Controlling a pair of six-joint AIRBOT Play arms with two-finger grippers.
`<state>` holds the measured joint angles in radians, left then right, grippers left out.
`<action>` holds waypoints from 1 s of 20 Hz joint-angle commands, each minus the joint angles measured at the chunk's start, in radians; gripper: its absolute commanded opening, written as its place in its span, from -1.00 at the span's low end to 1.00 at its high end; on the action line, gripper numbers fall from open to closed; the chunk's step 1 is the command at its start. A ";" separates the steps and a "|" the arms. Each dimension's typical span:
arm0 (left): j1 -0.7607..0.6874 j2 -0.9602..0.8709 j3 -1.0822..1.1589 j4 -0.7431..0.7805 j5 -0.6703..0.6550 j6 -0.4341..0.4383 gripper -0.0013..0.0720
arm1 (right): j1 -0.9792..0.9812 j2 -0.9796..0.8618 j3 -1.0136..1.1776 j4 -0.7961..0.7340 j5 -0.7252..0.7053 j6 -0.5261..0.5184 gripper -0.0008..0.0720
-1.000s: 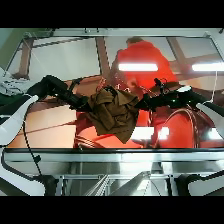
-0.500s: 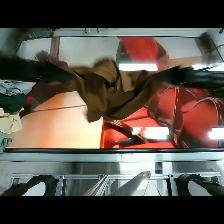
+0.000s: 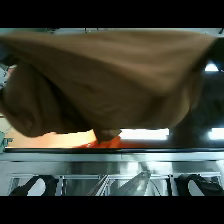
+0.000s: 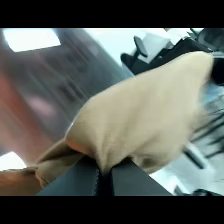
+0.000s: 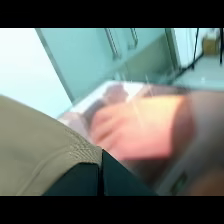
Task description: Fold the shirts.
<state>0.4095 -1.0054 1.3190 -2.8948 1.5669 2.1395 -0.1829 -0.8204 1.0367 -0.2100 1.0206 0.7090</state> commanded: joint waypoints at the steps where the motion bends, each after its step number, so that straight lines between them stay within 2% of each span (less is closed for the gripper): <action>1: -0.069 -0.220 -0.101 0.086 -0.053 0.020 -0.91 | 0.071 -0.286 -0.014 -0.023 -0.029 -0.030 -0.93; 4: -0.179 -0.459 -0.105 0.107 -0.122 0.068 -0.90 | 0.107 -0.537 -0.014 -0.021 -0.059 -0.052 -0.93; 5: -0.208 -0.528 -0.102 0.107 -0.154 0.090 -0.77 | 0.109 -0.601 -0.014 -0.022 -0.071 -0.051 -0.93; 6: -0.232 -0.605 -0.080 0.115 -0.178 0.092 0.02 | 0.108 -0.649 -0.014 -0.022 -0.076 -0.051 -0.93; 7: -0.245 -0.672 -0.040 0.126 -0.178 0.083 0.73 | 0.100 -0.679 -0.014 -0.023 -0.080 -0.051 -0.93; 8: -0.249 -0.735 0.008 0.128 -0.167 0.063 0.98 | 0.089 -0.696 -0.014 -0.024 -0.079 -0.040 -0.92; 9: -0.248 -0.783 0.053 0.128 -0.155 0.042 0.98 | 0.075 -0.700 -0.014 -0.040 -0.078 -0.016 -0.87; 10: -0.238 -0.822 0.098 0.127 -0.128 0.006 0.98 | 0.055 -0.698 -0.014 -0.065 -0.078 0.022 -0.22; 11: -0.224 -0.848 0.136 0.128 -0.092 -0.018 0.98 | 0.029 -0.694 -0.014 -0.093 -0.077 0.063 0.08; 14: -0.154 -0.845 0.198 0.129 0.045 -0.064 0.98 | -0.074 -0.657 -0.013 -0.195 -0.032 0.145 0.10; 15: -0.127 -0.821 0.186 0.129 0.069 -0.071 0.98 | -0.108 -0.643 -0.013 -0.224 -0.006 0.171 0.30; 16: -0.098 -0.784 0.149 0.130 0.076 -0.072 0.98 | -0.142 -0.633 -0.013 -0.264 0.024 0.206 0.64; 20: -0.016 -0.583 -0.139 0.306 0.069 -0.130 0.98 | -0.204 -0.653 -0.013 -0.475 0.061 0.322 0.68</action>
<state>0.3416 -1.6985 1.3338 -2.7037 1.6104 2.0575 -0.3397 -1.4635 1.0233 -0.5251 1.0470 0.9367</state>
